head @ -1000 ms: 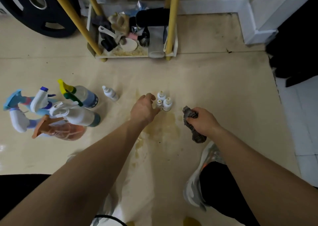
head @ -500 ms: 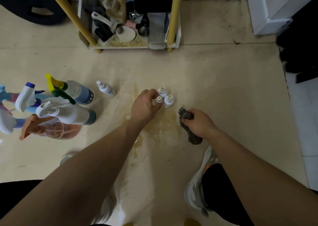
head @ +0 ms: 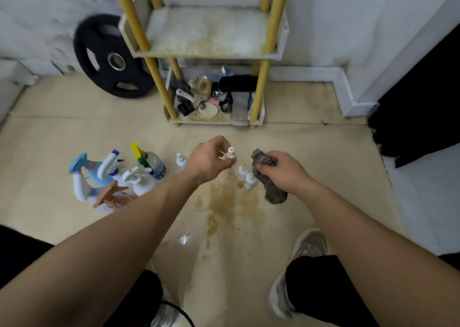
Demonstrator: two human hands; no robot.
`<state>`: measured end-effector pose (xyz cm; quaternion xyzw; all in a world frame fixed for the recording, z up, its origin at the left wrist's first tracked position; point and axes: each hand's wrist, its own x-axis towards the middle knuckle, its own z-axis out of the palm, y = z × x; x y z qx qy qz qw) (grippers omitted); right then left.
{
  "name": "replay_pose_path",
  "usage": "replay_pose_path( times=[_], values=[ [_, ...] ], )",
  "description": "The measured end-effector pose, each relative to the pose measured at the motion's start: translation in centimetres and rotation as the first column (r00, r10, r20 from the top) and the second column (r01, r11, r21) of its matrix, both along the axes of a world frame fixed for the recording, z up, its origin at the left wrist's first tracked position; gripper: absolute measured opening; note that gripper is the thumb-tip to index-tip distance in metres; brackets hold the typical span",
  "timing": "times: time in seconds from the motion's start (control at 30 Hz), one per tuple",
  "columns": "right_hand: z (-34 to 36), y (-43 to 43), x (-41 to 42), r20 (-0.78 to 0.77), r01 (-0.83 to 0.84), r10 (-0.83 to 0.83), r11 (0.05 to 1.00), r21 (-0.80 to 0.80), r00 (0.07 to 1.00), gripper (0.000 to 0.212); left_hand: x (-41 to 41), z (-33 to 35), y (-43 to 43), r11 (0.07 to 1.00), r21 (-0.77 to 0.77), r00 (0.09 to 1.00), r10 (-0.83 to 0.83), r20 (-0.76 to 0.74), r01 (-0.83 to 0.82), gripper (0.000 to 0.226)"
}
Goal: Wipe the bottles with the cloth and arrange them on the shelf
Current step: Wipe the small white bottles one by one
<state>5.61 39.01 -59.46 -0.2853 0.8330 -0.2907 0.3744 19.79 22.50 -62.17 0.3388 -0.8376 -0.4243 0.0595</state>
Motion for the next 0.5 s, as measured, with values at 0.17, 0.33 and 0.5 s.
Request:
replay_pose_path(
  times=[0.17, 0.33, 0.5],
  values=[
    [8.5, -2.2, 2.4, 0.048, 0.08, -0.068, 0.937, -0.341, 0.997, 0.022, 2.0, 7.6, 0.2, 0.999, 0.051, 0.992, -0.008, -0.124, 0.014, 0.022],
    [14.6, -3.4, 5.3, 0.065, -0.003, 0.043, 0.852, -0.523, 0.997, 0.022, 3.8, 13.8, 0.7, 0.998, 0.04, 0.952, -0.043, -0.302, 0.058, 0.02],
    [15.9, -4.7, 7.2, 0.033, -0.077, 0.117, 0.821, -0.565, 0.993, 0.036, 5.1, 17.1, 0.6, 0.997, 0.04, 0.9, -0.046, -0.433, 0.07, 0.023]
  ],
)
